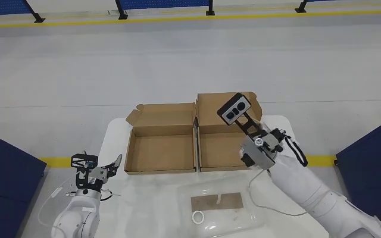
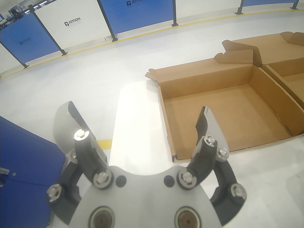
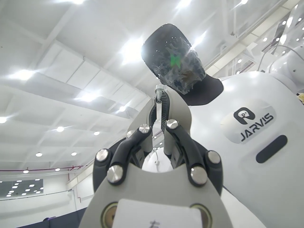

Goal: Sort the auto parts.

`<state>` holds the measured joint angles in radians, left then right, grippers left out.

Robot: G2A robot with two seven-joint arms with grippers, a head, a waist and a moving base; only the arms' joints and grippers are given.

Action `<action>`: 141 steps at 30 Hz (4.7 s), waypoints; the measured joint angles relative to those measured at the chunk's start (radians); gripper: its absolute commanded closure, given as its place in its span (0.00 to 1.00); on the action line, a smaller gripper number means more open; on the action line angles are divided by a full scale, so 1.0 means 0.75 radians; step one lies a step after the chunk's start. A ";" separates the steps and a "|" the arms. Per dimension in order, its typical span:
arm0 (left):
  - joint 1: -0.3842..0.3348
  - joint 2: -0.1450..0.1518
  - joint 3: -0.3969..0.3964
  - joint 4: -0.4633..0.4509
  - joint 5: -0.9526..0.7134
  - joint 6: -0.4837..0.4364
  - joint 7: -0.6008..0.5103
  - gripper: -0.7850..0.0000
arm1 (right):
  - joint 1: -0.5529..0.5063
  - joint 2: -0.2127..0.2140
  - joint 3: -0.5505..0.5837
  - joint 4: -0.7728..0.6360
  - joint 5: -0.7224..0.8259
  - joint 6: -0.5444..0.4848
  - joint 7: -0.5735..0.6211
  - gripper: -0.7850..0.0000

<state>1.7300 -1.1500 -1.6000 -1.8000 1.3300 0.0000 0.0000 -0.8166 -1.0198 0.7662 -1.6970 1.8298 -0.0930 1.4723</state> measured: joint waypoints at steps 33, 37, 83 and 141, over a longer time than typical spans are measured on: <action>0.000 0.000 0.000 0.000 0.000 0.000 0.000 0.00 | -0.081 -0.025 0.138 -0.034 -0.166 0.183 -0.085 1.00; 0.000 0.000 0.000 0.000 0.000 0.000 0.000 0.00 | -0.121 -0.032 0.181 -0.052 -0.139 0.195 -0.073 1.00; 0.000 0.000 0.000 0.000 0.000 0.000 0.000 0.00 | -0.257 -0.137 0.393 -0.094 -0.139 0.335 -0.073 1.00; 0.000 0.000 0.000 0.000 0.000 0.000 0.000 0.00 | 0.197 0.105 0.311 0.461 -2.012 0.845 -0.257 1.00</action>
<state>1.7300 -1.1500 -1.6000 -1.8000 1.3300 0.0000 0.0000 -0.6690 -0.9414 0.9993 -1.3512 0.3208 0.5408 1.2792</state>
